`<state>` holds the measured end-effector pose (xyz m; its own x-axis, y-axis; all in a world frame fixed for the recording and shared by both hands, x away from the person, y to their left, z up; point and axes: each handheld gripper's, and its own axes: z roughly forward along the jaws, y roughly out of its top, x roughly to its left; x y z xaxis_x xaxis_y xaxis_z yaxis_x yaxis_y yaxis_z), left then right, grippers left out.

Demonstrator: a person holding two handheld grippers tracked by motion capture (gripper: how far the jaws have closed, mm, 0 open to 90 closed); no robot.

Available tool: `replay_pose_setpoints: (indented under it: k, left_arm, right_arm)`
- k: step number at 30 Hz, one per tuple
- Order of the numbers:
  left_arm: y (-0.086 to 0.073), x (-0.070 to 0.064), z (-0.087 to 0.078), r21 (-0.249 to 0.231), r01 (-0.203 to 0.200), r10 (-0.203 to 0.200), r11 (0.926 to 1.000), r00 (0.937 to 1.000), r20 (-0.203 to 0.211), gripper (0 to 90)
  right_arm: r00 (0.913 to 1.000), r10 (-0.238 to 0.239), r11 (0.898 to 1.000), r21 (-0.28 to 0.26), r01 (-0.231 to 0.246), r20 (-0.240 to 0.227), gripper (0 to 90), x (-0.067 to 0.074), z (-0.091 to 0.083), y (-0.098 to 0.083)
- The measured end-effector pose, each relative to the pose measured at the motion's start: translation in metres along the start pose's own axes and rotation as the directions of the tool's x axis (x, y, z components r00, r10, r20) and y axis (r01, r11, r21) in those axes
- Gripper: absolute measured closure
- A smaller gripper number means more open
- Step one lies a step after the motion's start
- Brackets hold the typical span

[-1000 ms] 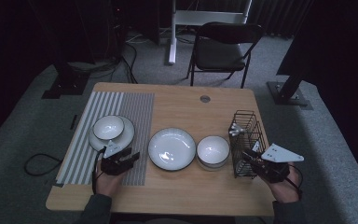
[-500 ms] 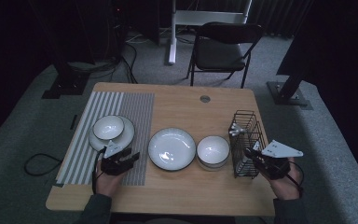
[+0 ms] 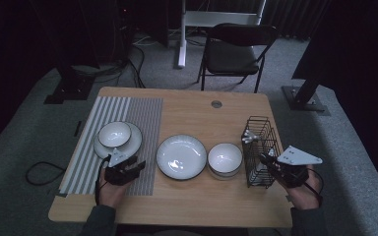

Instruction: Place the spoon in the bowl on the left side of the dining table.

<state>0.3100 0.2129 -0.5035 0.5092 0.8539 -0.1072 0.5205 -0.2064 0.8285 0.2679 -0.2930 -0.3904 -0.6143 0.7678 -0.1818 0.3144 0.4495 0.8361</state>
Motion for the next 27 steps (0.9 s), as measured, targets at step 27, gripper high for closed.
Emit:
replay_pose_setpoints:
  k: [27]
  left_arm:
    - [-0.006, 0.001, -0.002, 0.027, -0.014, 0.014, 0.9996, 0.9999, -0.002, 55.2]
  right_arm:
    - [0.9977, -0.068, 0.996, -0.06, 0.068, 0.004, 85.0, -0.009, -0.022, 0.038]
